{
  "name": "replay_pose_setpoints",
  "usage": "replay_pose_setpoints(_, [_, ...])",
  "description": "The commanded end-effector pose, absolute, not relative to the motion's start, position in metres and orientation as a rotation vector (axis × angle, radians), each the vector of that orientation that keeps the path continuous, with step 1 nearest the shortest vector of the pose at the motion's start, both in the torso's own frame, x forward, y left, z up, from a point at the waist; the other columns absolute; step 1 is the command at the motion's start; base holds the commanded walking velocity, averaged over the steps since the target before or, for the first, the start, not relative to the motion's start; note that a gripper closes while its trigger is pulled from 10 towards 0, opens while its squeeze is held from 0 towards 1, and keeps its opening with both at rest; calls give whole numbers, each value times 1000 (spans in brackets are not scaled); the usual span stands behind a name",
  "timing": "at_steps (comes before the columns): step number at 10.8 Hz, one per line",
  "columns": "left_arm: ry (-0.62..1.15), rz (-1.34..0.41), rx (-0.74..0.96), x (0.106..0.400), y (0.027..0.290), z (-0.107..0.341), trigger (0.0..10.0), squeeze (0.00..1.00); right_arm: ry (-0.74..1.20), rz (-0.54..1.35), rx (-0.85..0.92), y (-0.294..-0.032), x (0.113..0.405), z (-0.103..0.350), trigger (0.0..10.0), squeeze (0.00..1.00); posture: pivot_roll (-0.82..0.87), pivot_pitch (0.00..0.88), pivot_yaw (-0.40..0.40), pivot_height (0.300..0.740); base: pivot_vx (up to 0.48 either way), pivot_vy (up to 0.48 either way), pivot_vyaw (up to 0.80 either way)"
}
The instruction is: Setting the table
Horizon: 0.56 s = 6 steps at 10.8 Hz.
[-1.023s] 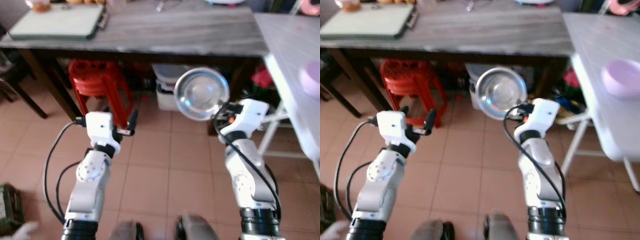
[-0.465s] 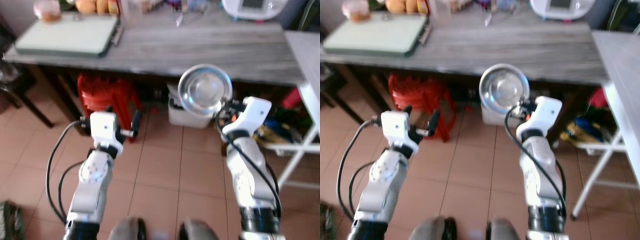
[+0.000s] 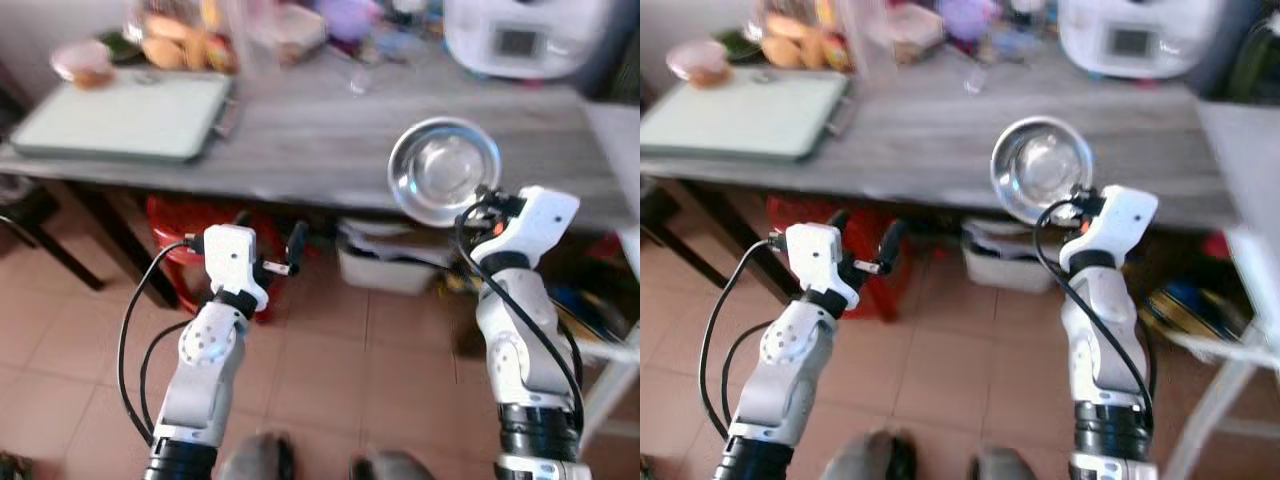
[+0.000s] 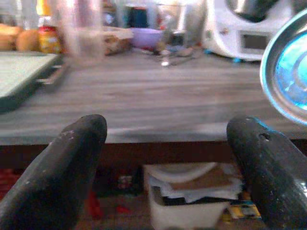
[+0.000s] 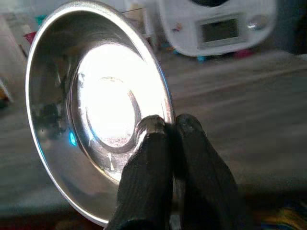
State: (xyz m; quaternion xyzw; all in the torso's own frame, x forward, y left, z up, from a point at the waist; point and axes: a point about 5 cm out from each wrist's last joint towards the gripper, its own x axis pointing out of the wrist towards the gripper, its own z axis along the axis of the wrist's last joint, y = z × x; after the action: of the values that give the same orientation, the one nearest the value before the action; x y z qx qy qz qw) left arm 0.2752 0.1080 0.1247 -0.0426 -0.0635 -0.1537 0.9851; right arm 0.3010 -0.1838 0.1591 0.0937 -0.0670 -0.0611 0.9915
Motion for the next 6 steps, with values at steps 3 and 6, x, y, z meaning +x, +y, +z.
replay_pose_setpoints(3, [-146, -303, -77, 276, 111, 130, 10000, 0, -172, -143, 188, -189, 306, 168, 10000, 0, -52, 125, 43, 740, 414, 0, 0])
replay_pose_setpoints(6, [-152, -270, -62, 274, 123, 134, 10000, 0, -147, -178, 268, -192, 310, 168, 10000, 0, -45, 150, 49, 740, 0, 0, 0])
